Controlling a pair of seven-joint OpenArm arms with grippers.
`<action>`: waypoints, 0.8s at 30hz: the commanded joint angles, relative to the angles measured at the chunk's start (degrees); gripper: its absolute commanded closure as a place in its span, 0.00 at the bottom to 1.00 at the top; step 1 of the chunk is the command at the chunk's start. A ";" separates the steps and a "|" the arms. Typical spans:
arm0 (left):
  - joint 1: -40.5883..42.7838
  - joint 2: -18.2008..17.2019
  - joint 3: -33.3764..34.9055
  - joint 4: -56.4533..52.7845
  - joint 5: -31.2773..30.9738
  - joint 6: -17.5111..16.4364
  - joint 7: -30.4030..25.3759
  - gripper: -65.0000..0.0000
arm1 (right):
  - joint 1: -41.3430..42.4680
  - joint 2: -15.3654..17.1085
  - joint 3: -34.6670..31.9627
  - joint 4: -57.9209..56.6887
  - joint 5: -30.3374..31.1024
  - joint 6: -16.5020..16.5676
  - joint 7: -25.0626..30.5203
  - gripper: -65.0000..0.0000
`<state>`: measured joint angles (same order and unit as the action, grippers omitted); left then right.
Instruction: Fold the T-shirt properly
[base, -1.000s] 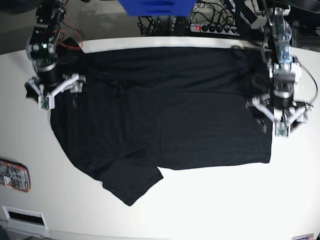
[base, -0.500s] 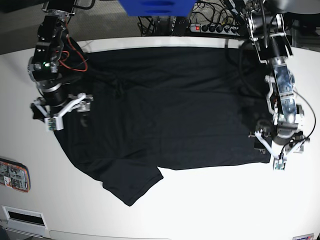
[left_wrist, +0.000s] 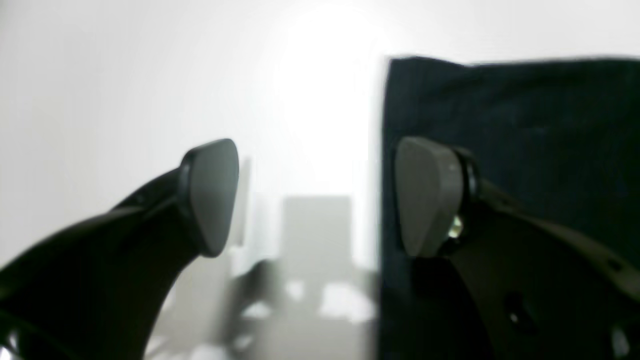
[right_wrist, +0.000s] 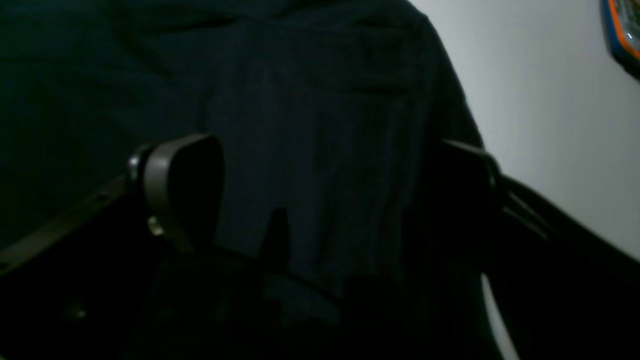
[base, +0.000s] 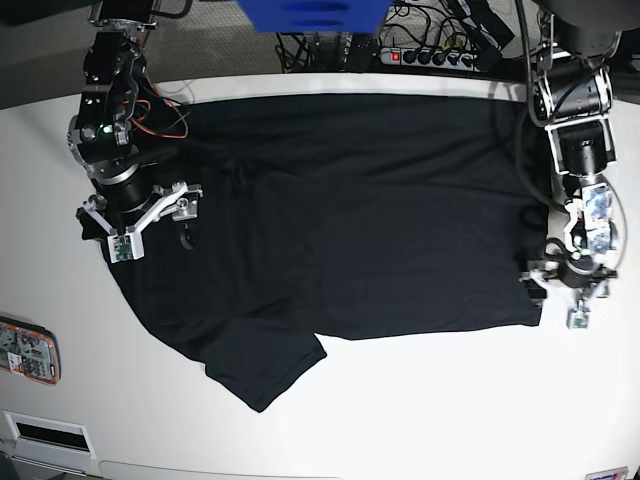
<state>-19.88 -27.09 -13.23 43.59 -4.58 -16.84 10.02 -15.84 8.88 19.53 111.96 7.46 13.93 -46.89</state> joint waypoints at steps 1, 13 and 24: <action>-1.79 -1.08 0.97 -1.09 -1.18 0.01 -3.21 0.29 | 0.58 0.57 0.21 1.05 0.49 0.09 1.40 0.08; -6.01 -1.08 13.72 -15.68 -11.73 -0.17 -9.45 0.29 | 0.49 0.57 0.47 1.05 0.49 0.09 1.84 0.08; -5.66 1.90 16.44 -15.59 -15.25 -0.17 -9.10 0.29 | -2.14 0.65 0.47 1.05 0.49 0.09 1.84 0.08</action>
<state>-25.54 -25.41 2.85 28.14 -20.18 -16.01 -3.51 -18.98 8.88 19.73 111.90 7.38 14.13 -47.24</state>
